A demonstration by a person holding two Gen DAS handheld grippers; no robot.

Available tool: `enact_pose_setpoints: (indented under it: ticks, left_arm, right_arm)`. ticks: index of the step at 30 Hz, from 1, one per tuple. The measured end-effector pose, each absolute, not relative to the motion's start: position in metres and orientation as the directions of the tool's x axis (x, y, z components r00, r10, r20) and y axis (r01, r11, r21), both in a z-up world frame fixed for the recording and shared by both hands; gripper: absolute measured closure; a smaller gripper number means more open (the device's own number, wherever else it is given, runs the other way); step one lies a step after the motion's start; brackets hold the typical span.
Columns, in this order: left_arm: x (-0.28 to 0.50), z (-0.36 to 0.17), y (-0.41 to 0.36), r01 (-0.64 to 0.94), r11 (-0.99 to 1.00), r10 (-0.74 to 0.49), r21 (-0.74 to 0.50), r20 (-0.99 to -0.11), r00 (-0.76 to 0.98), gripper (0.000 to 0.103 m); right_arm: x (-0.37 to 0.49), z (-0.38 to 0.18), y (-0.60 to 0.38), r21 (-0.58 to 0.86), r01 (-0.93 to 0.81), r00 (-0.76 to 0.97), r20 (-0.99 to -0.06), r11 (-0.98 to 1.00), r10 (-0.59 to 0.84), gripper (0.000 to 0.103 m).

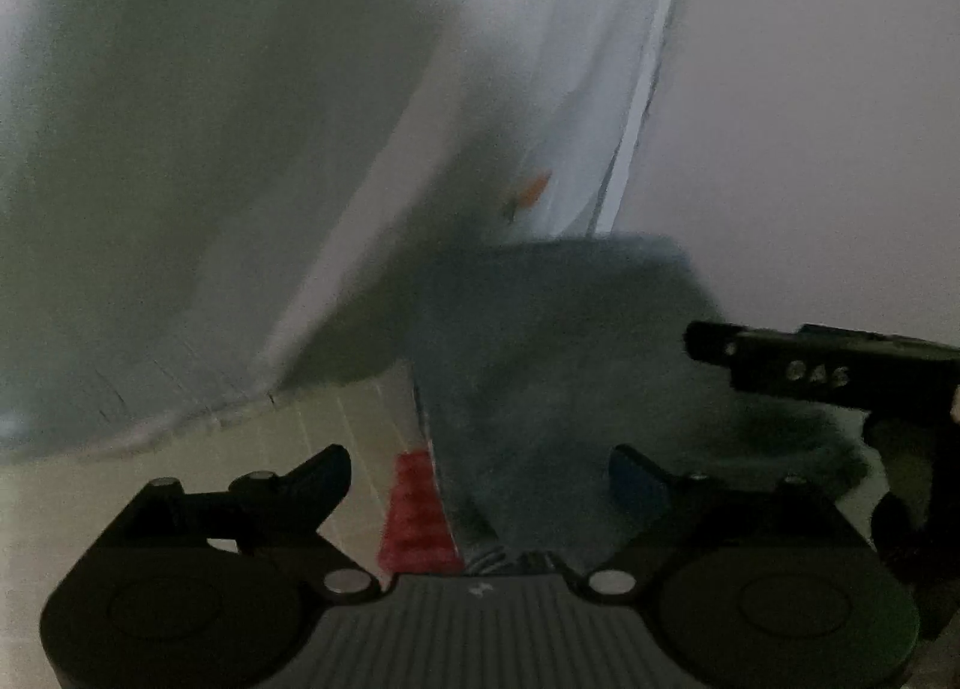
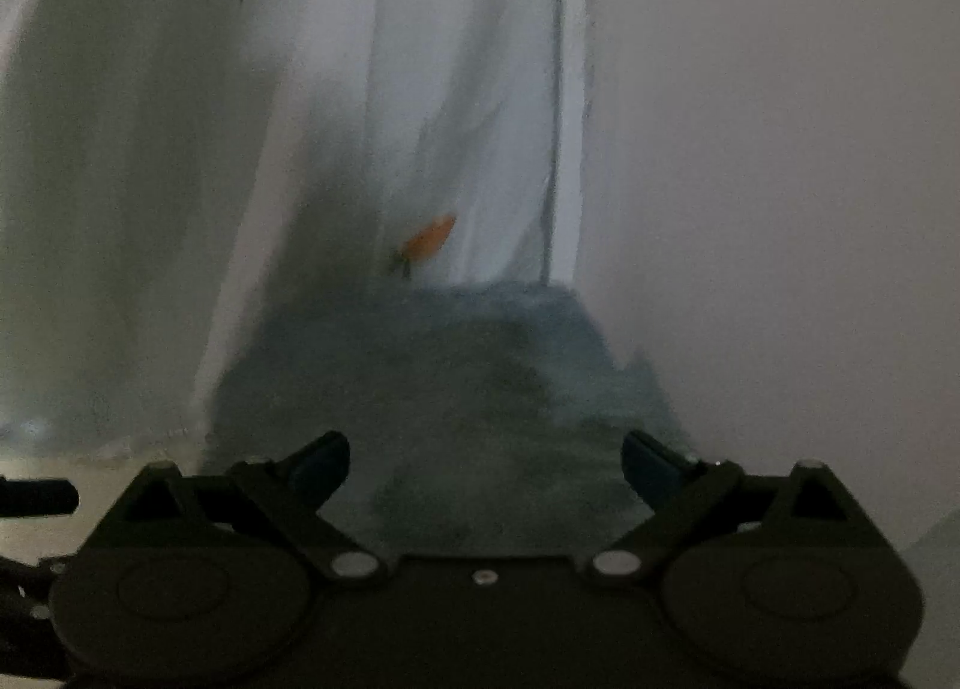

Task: Fold clothes
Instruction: 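Place the folded jeans on the clothes stack with both grippers and release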

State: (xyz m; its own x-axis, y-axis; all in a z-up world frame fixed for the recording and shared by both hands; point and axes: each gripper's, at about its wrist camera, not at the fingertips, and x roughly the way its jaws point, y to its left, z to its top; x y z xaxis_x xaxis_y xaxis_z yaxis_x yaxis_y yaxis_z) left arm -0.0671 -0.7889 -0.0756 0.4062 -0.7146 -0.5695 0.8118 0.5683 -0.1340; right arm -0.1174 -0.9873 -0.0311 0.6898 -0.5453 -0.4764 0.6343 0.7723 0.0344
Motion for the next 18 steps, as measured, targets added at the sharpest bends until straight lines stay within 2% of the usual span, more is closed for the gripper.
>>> enact_pose_setpoints:
  ticks: [4,9,14,18]
  left_arm:
    - [-0.104,-0.037,-0.745,0.832,0.541,-0.777,-0.124,-0.452,0.438,0.0]
    - [-0.149,-0.007,-0.685,0.828,0.535,-0.817,-0.17,-0.352,0.456,0.0]
    - [-0.203,-0.002,-0.638,0.802,0.582,-0.783,-0.136,-0.358,0.508,0.0]
    - [-0.228,-0.005,-0.613,0.835,0.542,-0.79,-0.091,-0.396,0.469,0.0]
  right_arm:
    - [-0.152,0.01,-0.951,0.085,0.661,0.707,-0.401,0.745,-0.582,0.0]
    - [-0.199,0.035,-0.887,0.099,0.699,0.694,-0.336,0.709,-0.637,0.0]
    - [-0.242,0.036,-0.829,0.1,0.702,0.683,-0.374,0.705,-0.627,0.0]
    - [-0.273,0.025,-0.792,0.09,0.729,0.641,-0.435,0.678,-0.632,0.0]
